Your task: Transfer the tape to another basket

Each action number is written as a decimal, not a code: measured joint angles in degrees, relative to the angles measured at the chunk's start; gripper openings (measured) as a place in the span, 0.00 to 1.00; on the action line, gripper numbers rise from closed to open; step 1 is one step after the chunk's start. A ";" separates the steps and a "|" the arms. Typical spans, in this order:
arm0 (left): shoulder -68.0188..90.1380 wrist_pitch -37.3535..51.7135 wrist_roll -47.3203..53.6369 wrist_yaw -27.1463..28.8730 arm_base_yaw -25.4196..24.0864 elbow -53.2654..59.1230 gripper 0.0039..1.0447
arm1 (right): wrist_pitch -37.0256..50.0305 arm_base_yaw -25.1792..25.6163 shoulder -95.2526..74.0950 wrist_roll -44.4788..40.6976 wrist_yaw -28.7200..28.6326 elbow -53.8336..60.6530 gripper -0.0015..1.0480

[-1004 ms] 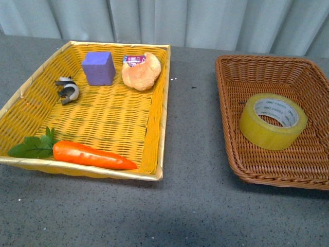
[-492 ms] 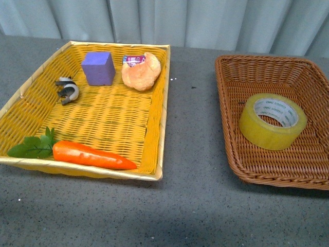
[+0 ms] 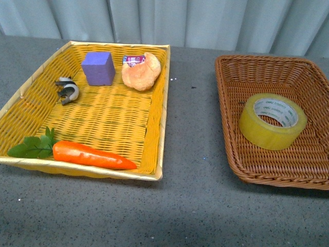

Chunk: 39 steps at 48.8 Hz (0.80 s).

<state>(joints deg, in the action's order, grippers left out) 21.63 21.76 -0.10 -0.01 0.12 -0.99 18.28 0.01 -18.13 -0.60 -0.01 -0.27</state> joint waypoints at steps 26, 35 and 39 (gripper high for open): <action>-10.62 -10.49 0.00 0.00 0.00 0.00 0.04 | -14.12 0.00 12.63 -0.02 -0.02 -0.04 0.01; -20.70 -21.24 0.00 -0.02 0.00 -0.02 0.04 | -18.18 0.00 17.88 0.00 -0.02 -0.04 0.01; -21.18 -21.57 0.00 0.00 0.00 -0.02 0.04 | -18.21 0.00 17.88 0.00 -0.07 -0.04 0.01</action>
<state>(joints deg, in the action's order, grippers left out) 0.45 0.19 -0.10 -0.01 0.12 -1.02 0.08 0.01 -0.25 -0.60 -0.08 -0.32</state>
